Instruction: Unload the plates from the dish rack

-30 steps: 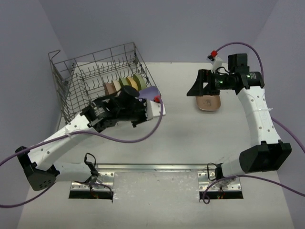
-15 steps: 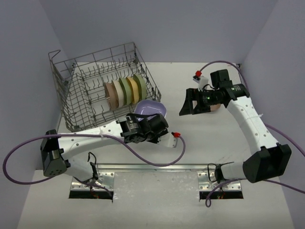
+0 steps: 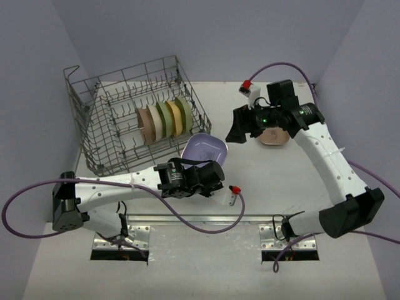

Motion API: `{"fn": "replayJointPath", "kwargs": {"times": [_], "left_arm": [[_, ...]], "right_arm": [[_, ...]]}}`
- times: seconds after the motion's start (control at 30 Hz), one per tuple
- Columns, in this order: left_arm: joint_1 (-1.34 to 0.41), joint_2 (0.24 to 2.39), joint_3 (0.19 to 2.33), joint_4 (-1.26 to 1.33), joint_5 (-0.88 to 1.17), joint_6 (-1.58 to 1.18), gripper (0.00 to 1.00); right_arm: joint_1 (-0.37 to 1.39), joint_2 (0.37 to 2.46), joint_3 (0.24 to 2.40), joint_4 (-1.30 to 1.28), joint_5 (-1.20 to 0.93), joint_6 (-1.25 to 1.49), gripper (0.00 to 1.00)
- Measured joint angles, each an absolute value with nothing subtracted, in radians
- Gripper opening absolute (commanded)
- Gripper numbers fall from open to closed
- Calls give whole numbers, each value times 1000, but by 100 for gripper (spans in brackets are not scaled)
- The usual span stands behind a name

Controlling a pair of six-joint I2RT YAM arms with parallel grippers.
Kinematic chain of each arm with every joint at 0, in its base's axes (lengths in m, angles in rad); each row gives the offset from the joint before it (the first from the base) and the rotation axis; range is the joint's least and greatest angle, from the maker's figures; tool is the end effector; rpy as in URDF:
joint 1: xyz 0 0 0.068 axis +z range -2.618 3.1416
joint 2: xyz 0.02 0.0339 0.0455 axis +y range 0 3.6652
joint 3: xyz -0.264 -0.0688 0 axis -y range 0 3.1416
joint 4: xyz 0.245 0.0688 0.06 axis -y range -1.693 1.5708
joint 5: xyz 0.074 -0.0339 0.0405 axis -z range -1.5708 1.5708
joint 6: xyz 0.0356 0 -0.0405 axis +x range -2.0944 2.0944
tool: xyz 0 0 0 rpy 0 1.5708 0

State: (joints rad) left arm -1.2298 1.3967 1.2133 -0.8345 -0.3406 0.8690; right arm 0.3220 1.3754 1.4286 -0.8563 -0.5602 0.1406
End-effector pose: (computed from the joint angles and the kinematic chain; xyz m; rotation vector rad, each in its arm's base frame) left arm 0.1057 -0.2623 0.2963 2.1277 1.3642 0.2986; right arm 0.2620 0.1074 0.3705 -0.4900 2.3406 0.8850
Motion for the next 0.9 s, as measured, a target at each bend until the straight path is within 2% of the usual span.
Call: {"fn": "replayJointPath", "kwargs": {"times": [0.2,0.37,0.57,0.7,0.77,0.8,0.9], "left_arm": [[-1269,1391,1208,-829,-344,932,0],[-1322,1379,1152,-802,-376,1001,0],[-1353,1373,1120,-790,-405,1063,0],[-1354,1368,1120,-780,-415,1077,0],[-1354,1367,1120,-776,-417,1080,0],[-1354,1367,1120,-774,-419,1082,0],[-1355,1366,1120,-775,-419,1093,4]], "right_arm": [[474,1425,1453,-913,-531,9,74],[507,1498,1453,-955,-490,-34,64],[549,1528,1452,-975,-415,-77,45],[558,1528,1439,-978,-400,-102,42],[558,1528,1430,-983,-400,-111,30],[558,1528,1428,-986,-399,-115,30],[556,1528,1427,-988,-392,-128,1]]}}
